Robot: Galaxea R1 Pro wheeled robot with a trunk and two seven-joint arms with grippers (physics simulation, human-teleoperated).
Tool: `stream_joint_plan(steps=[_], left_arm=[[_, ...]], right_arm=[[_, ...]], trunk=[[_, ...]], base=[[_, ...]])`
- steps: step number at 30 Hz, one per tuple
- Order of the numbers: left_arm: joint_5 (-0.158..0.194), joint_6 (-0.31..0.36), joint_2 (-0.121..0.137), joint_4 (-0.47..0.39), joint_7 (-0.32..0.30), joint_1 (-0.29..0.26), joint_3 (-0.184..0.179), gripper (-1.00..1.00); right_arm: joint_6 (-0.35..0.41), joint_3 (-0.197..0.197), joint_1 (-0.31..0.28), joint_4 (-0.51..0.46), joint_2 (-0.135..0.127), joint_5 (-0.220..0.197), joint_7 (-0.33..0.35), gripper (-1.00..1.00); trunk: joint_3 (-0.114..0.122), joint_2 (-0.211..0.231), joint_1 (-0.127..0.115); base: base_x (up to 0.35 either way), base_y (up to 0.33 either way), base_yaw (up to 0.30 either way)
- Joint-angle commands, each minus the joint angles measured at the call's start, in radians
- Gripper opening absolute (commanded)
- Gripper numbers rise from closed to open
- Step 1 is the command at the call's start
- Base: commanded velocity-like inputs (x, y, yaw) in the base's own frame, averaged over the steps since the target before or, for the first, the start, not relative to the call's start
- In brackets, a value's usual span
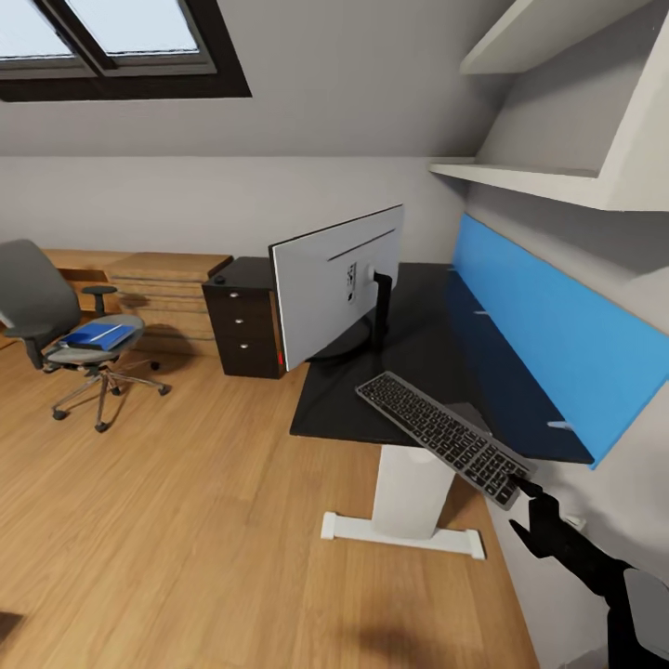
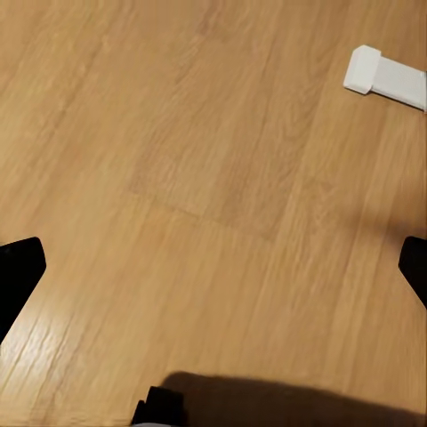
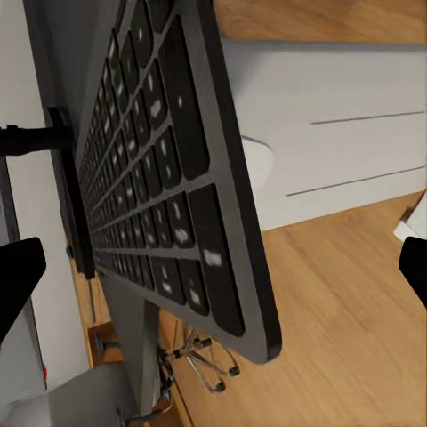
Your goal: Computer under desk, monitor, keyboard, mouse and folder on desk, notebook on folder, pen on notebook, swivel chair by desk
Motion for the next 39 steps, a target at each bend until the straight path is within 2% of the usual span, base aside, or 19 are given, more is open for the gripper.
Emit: stream_joint_plan(steps=[1, 13, 26, 30, 37, 39], left_arm=[[0.01, 0.006, 0.0, 0.001, 0.004, 0.0, 0.0, 1.0], [0.01, 0.006, 0.0, 0.015, 0.004, 0.0, 0.0, 1.0], [0.011, 0.006, 0.0, 0.014, 0.005, 0.0, 0.001, 1.0], [0.012, 0.006, -0.001, 0.014, 0.009, 0.0, 0.002, 1.0], [0.013, 0.006, -0.001, 0.014, 0.01, 0.0, 0.002, 1.0], [0.013, 0.006, -0.001, 0.014, 0.01, 0.0, 0.002, 1.0]], right_arm=[[0.005, -0.002, -0.001, -0.001, 0.0, -0.006, -0.005, 1.0], [0.002, -0.002, -0.001, -0.001, 0.0, -0.006, -0.005, 1.0], [0.0, -0.002, -0.001, 0.001, -0.009, -0.005, -0.005, 1.0], [0.0, -0.001, -0.001, 0.001, -0.009, -0.005, -0.005, 1.0], [0.005, 0.002, -0.001, 0.001, -0.009, -0.005, -0.005, 1.0], [0.005, 0.01, -0.001, 0.001, -0.009, -0.005, -0.005, 1.0]], trunk=[[-0.001, 0.0, 0.0], [-0.001, 0.0, 0.0], [-0.001, 0.0, 0.0], [-0.013, -0.028, 0.016], [-0.013, -0.028, 0.016], [-0.02, -0.042, 0.023]], base=[[0.068, 0.0, 0.0], [0.12, 0.0, 0.0], [0.009, 0.0, 0.0], [0.0, 0.0, 0.0], [0.0, 0.0, 0.0], [0.0, 0.0, 0.0]])
